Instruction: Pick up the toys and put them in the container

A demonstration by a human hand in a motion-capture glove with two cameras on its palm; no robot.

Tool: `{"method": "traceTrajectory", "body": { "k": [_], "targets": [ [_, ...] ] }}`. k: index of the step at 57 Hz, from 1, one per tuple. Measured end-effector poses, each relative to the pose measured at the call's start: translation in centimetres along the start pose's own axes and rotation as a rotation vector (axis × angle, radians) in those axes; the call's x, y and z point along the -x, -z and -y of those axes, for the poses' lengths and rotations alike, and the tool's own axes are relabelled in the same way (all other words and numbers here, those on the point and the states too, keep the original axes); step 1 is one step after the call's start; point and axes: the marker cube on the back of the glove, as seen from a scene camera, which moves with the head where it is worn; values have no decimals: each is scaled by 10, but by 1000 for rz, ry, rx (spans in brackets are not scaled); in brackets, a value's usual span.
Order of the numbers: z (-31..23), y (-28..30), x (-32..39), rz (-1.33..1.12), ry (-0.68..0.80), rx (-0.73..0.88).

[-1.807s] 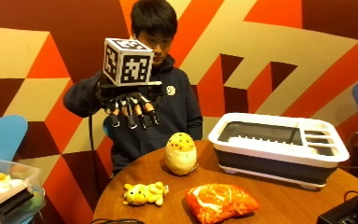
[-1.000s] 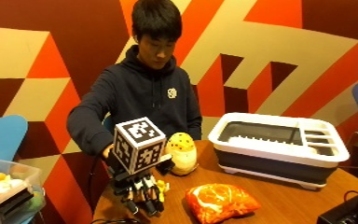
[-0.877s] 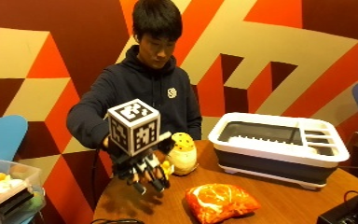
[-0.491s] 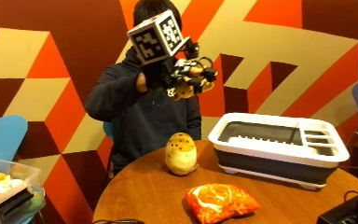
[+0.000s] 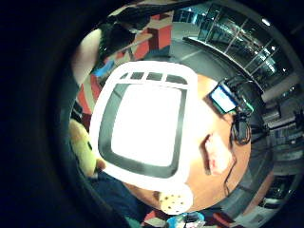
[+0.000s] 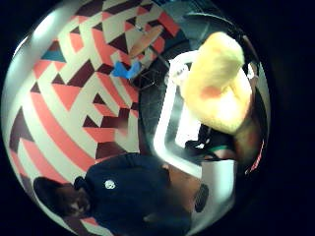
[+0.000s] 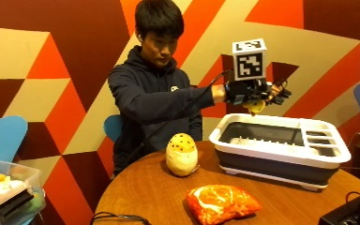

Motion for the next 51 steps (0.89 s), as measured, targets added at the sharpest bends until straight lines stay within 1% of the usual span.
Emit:
{"method": "traceTrajectory", "body": {
  "k": [5, 9, 15, 20, 26, 30, 37, 47, 51],
  "targets": [
    [-2, -32, 8, -26, 93, 190],
    [-5, -30, -1, -16, 97, 220],
    [-13, 3, -36, 7, -7, 149],
    [-38, 36, -83, 19, -68, 130],
    [-74, 49, -145, -75, -198, 121],
    [-88, 48, -183, -77, -271, 131],
    [-104, 18, -245, -63, -355, 199],
    [-112, -78, -275, -114, -457, 346],
    [-107, -94, -297, -167, -466, 341]
  ]
}}
